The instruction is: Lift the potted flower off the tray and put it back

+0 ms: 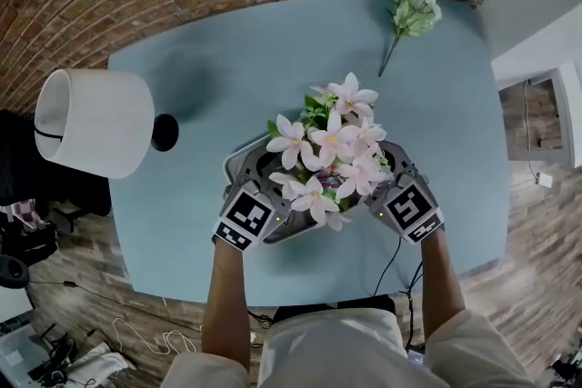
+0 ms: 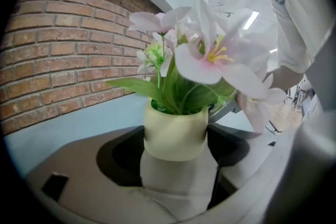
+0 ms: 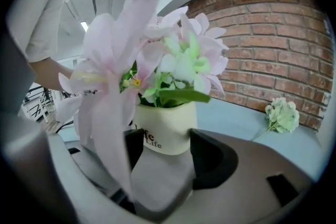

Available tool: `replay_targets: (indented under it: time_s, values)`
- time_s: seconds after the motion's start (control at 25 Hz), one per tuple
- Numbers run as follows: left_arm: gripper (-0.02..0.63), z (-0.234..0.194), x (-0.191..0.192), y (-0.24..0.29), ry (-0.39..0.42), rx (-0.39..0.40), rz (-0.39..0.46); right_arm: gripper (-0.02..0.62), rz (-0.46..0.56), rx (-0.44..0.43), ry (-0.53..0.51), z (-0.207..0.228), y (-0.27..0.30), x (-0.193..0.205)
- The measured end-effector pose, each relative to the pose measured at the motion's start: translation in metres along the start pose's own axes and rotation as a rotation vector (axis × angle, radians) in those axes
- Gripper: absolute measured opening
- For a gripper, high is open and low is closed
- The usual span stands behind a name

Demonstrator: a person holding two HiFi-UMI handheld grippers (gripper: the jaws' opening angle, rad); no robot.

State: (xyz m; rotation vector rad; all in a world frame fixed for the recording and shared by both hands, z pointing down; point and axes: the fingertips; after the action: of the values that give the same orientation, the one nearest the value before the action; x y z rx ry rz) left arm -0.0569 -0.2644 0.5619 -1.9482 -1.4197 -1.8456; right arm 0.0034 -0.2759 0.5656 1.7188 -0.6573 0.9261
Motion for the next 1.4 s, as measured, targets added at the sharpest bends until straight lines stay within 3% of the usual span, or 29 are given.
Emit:
replay_targets:
  time_s: [0.68,1.4]
  values:
    - [0.405,0.083,-0.054,-0.08,0.011,-0.023,0.158,0.282,0.071,0.157,-0.031,-0.044,-0.096,-0.077]
    - [0.405,0.181,-0.067,-0.16,0.152,0.003,0.232,0.282,0.138,0.298,-0.115,-0.123,-0.185,-0.13]
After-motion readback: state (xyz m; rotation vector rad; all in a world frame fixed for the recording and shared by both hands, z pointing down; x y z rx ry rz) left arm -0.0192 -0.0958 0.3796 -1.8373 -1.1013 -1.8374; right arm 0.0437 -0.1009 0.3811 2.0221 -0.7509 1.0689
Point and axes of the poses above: the fingertips, and each gripper's own axes: y forward along the fingers, z to its right, x out of its underside, and after that the axes turned 14 degrees about -y, right-handed
